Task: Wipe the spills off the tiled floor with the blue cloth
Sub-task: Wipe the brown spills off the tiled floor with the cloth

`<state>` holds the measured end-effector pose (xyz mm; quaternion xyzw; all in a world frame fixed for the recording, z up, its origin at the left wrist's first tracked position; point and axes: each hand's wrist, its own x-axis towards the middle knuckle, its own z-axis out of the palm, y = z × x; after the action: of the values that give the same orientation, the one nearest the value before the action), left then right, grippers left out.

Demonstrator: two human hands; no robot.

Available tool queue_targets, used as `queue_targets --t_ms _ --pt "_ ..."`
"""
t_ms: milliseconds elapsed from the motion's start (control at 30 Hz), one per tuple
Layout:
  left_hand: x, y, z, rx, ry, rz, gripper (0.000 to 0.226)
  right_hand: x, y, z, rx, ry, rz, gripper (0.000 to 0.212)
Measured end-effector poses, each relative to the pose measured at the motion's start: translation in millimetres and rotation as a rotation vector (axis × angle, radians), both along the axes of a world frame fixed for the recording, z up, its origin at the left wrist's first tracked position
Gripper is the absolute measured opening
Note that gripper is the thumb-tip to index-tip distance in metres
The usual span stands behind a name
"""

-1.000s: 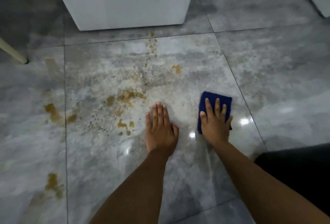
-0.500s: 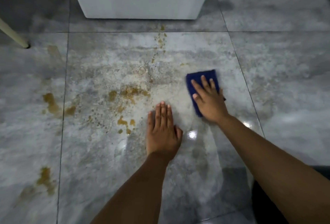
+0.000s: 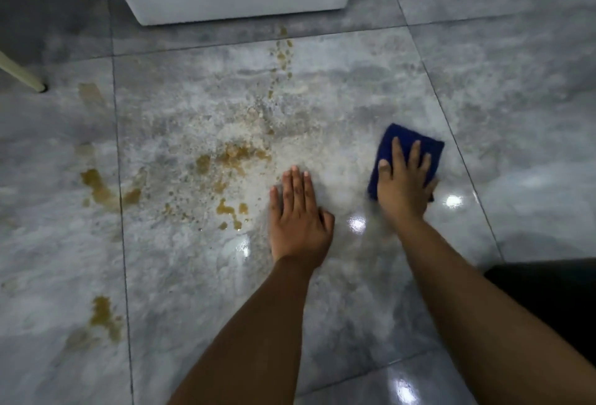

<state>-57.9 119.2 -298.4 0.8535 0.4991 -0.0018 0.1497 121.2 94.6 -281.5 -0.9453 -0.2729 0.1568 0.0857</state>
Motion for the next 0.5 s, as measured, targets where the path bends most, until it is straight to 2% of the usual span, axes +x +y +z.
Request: queue_targets --t_ms 100,200,233,300,367,434,500 --pt "-1 1 -1 0.013 -0.006 0.007 0.072 -55 -40 -2 -0.042 -0.028 0.171 0.055" --pt "2 1 -1 0.009 0.003 -0.004 0.072 -41 -51 -3 -0.05 -0.021 0.297 0.054" --pt "1 2 -1 0.013 0.006 -0.003 0.071 -28 -52 -1 -0.038 -0.011 0.256 0.053" --pt "-2 0 -1 -0.008 0.013 -0.012 0.07 -16 -71 1 -0.039 0.005 0.041 0.054" --pt "-1 -2 -1 -0.016 0.046 -0.027 0.069 -42 -104 2 -0.081 -0.012 -0.097 0.054" --pt "-2 0 1 -0.04 0.081 -0.035 0.068 -96 -132 5 -0.084 -0.037 -0.067 0.055" --pt "-11 5 6 -0.036 0.108 -0.13 0.066 -129 -142 10 -0.138 0.001 0.03 0.056"
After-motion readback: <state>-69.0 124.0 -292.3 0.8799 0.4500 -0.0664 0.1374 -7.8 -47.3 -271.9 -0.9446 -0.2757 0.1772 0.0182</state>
